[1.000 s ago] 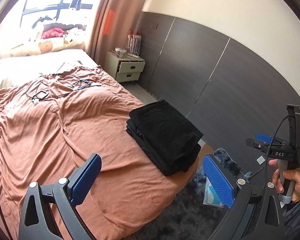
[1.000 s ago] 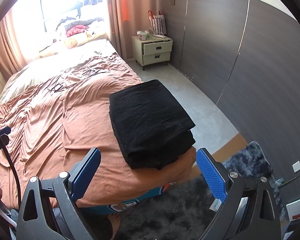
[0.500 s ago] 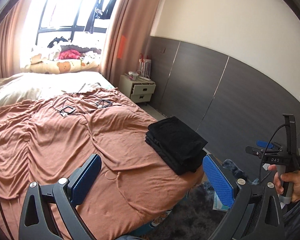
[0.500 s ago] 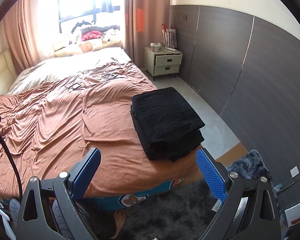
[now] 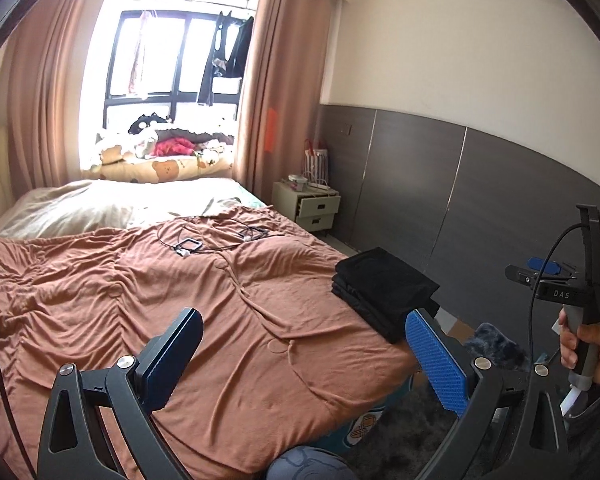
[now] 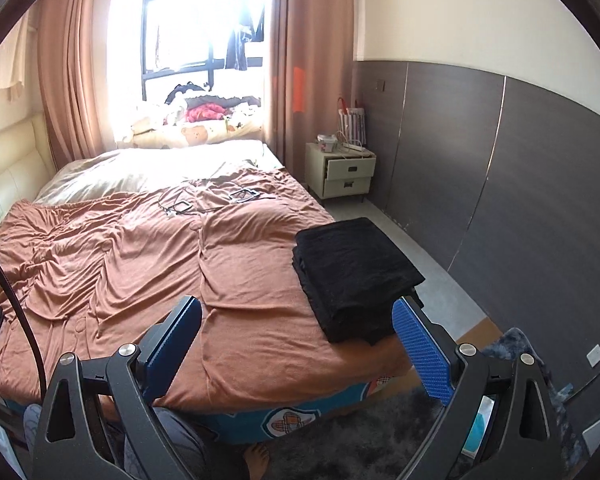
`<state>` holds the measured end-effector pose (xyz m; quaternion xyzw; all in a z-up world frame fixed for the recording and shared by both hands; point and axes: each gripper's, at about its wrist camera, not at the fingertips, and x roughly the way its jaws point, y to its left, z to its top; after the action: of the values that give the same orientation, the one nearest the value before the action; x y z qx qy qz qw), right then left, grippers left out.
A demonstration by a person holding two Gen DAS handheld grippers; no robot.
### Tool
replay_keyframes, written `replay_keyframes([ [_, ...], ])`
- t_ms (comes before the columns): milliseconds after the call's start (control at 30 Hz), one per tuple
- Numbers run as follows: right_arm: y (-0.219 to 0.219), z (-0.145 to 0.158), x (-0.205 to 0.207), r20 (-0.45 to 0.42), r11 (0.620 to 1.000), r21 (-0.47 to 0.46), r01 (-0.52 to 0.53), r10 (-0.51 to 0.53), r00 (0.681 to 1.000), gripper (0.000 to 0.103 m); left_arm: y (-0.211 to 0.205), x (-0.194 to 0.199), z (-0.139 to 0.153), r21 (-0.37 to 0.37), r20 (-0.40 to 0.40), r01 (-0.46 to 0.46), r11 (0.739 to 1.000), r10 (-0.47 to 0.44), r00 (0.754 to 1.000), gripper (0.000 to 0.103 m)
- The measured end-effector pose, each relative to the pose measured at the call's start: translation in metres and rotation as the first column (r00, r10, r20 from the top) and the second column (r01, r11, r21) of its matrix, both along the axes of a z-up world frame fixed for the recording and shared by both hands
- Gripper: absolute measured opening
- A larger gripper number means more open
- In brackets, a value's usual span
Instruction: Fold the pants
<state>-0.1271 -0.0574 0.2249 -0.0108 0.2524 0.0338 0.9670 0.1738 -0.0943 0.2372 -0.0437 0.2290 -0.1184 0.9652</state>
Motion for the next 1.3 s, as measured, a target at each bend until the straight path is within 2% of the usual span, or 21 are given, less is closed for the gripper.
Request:
replay_keyframes([
  [167,0.02,-0.009,-0.026,0.048,0.998,-0.029,-0.055,0.057,0.997,0.096,0.013,-0.026,-0.004,0.024,0.025,-0.014,1.0,0.013,1.0,0.102],
  [300,0.032,-0.016,-0.047,0.093,0.992,-0.034,-0.118,0.121,0.988,0.096,0.025,-0.044,-0.009,0.014,0.062,-0.03,0.999,0.029,0.998,0.102],
  [400,0.037,-0.024,-0.06,0.123,0.989,-0.034,-0.142,0.145,0.982,0.096,0.036,-0.055,-0.015,-0.016,0.053,-0.033,0.999,0.034,0.998,0.102],
  [500,0.038,-0.034,-0.068,0.133,0.987,-0.033,-0.156,0.159,0.978,0.096,0.045,-0.065,-0.022,-0.015,0.055,-0.051,0.999,0.052,0.997,0.102],
  [667,0.031,-0.05,-0.074,0.101,0.982,0.037,-0.186,0.182,0.978,0.096,0.06,-0.084,-0.034,-0.012,0.077,-0.065,0.998,0.066,0.995,0.102],
  [967,0.029,-0.068,-0.087,0.116,0.979,0.047,-0.197,0.191,0.975,0.096,0.067,-0.115,-0.053,0.03,0.083,-0.099,0.995,0.096,0.992,0.102],
  [1167,0.031,-0.086,-0.094,0.117,0.978,0.078,-0.191,0.182,0.976,0.096,0.069,-0.134,-0.07,0.02,0.096,-0.115,0.993,0.113,0.989,0.102],
  [1300,0.037,-0.097,-0.098,0.112,0.98,0.059,-0.19,0.182,0.977,0.096,0.073,-0.141,-0.084,-0.003,0.085,-0.116,0.993,0.116,0.99,0.102],
])
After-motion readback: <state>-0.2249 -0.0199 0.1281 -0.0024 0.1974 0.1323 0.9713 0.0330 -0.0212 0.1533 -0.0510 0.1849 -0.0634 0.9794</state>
